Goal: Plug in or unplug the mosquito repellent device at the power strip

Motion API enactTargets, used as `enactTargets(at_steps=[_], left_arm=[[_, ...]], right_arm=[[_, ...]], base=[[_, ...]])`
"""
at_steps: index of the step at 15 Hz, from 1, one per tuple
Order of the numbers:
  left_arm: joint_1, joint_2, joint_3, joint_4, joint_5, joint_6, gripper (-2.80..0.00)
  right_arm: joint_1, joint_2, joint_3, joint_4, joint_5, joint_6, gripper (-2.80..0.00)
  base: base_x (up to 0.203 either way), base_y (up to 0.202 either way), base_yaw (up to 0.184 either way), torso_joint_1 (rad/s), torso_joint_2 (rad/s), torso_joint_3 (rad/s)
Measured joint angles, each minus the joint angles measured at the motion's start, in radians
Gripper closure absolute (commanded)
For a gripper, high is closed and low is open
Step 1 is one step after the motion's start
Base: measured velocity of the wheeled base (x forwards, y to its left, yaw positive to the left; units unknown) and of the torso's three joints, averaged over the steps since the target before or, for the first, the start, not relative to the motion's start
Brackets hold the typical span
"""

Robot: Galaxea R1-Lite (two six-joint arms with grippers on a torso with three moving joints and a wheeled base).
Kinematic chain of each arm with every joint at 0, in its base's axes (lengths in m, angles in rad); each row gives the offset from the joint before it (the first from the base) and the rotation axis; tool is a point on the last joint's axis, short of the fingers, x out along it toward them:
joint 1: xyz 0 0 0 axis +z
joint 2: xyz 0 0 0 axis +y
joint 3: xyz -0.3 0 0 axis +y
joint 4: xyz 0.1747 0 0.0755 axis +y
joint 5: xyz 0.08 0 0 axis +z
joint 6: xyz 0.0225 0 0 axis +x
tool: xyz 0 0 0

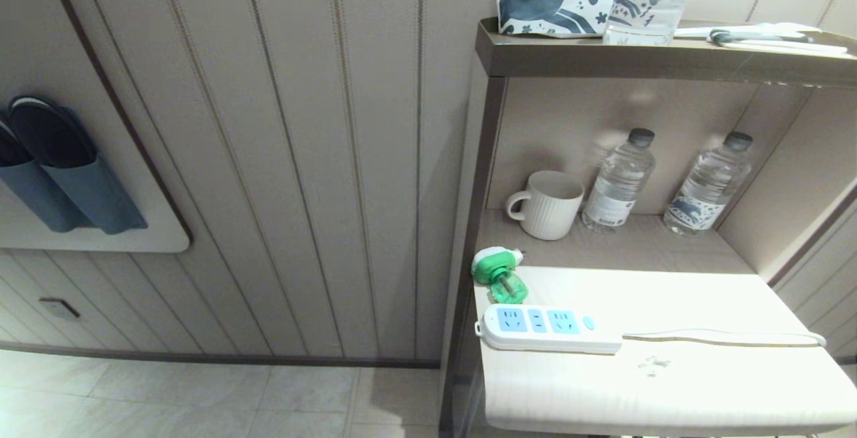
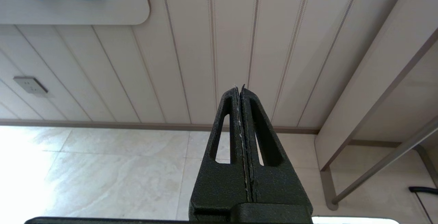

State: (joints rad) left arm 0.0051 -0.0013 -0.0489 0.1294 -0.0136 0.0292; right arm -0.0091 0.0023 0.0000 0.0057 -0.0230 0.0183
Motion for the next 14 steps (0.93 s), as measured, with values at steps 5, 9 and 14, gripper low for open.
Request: enactTargets(at_steps=[5,9,14], left_arm=[[0.001,0.0,0.0,0.0,0.0,0.0,0.0],[0.0,0.0,0.0,0.0,0.0,0.0,0.0],[-0.001,0.0,0.0,0.0,0.0,-0.001,0.0]], right_arm=[[0.0,0.0,0.0,0.0,0.0,0.0,0.0],[0.0,0.0,0.0,0.0,0.003,-0.003,0.0],[0.001,0.0,0.0,0.0,0.002,0.001,0.0]], base=[[0.0,0.0,0.0,0.0,0.0,0.0],[0.0,0.0,0.0,0.0,0.0,0.0],[0.0,0.0,0.0,0.0,0.0,0.0]])
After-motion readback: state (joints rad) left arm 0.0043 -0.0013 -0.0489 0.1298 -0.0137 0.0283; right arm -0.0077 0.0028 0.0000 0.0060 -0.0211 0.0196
